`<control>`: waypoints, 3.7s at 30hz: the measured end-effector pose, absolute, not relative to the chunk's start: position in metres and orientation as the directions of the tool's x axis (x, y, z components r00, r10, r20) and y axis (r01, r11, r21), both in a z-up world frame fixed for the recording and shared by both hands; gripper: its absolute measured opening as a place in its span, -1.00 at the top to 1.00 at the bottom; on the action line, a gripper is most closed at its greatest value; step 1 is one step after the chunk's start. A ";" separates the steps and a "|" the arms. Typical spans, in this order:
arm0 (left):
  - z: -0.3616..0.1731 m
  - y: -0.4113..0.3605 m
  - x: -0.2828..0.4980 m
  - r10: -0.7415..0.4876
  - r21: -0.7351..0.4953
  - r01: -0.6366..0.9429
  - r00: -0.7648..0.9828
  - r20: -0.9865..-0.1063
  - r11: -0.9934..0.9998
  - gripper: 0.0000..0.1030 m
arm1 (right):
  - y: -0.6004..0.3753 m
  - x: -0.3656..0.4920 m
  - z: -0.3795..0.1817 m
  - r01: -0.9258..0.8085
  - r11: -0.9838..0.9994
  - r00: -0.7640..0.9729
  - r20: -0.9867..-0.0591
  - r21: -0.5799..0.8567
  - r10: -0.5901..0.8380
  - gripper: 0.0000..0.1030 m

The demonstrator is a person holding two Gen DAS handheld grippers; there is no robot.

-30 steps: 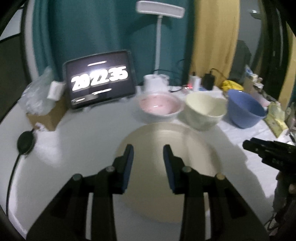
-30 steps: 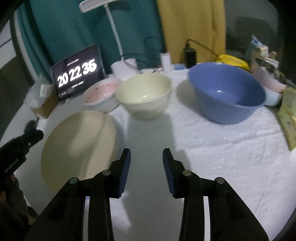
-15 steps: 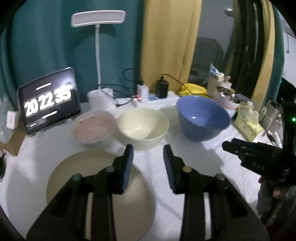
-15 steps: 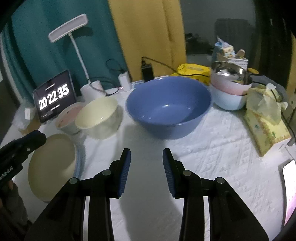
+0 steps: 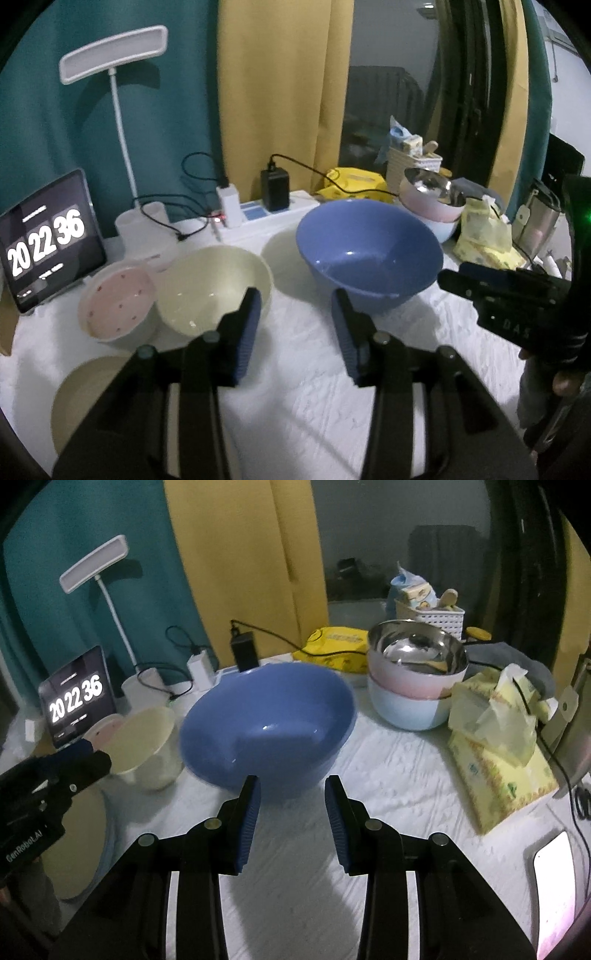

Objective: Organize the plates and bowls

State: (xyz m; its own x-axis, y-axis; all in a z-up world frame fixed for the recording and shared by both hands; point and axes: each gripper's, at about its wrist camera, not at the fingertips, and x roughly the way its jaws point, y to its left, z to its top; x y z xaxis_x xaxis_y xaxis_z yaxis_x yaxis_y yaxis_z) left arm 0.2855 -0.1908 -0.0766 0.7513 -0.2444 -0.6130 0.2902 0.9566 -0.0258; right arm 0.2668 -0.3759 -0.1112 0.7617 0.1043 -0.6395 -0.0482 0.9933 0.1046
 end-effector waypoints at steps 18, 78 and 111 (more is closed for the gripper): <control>-0.098 -0.222 0.321 -0.275 -0.044 0.324 0.713 -0.645 0.945 0.16 | -0.396 0.301 -0.127 -0.020 0.991 0.748 -0.656 0.129 0.100 0.21; -0.100 -0.170 0.212 -0.322 -0.075 0.359 0.699 -0.639 0.930 0.36 | -0.339 0.195 -0.126 -0.029 0.988 0.711 -0.692 0.152 0.127 0.60; -0.113 -0.140 0.188 -0.346 -0.144 0.353 0.615 -0.709 0.924 0.27 | -0.313 0.175 -0.119 -0.006 0.993 0.669 -0.738 0.121 0.094 0.27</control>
State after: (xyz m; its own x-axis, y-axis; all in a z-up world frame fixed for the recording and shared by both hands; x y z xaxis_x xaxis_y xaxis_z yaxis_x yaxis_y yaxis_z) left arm 0.1875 -0.1402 -0.1125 0.6153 -0.3455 -0.7085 0.3532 0.9244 -0.1441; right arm 0.1748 -0.3126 -0.1191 0.6687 0.0945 -0.7375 -0.0064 0.9926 0.1213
